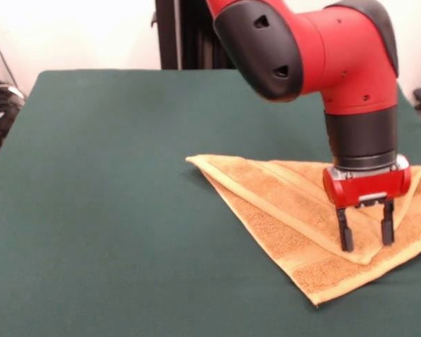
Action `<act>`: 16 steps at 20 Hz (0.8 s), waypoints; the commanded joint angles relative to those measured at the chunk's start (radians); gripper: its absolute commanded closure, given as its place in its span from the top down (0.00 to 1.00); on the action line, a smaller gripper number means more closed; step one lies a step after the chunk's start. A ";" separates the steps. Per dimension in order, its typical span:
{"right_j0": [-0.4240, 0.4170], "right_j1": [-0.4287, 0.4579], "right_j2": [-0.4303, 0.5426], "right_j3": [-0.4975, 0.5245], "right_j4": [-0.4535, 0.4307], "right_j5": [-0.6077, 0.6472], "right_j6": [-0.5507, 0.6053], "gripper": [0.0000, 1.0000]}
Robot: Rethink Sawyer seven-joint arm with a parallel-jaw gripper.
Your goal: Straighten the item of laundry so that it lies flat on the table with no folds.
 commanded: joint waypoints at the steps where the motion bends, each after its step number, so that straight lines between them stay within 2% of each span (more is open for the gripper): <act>1: 0.045 0.086 -0.068 -0.059 -0.042 0.040 -0.040 1.00; 9: 0.039 0.104 -0.077 -0.077 -0.010 0.123 -0.085 1.00; 10: 0.035 0.104 -0.078 -0.078 -0.009 0.126 -0.089 0.00; 16: 0.049 0.103 -0.099 -0.092 -0.032 0.137 -0.107 0.00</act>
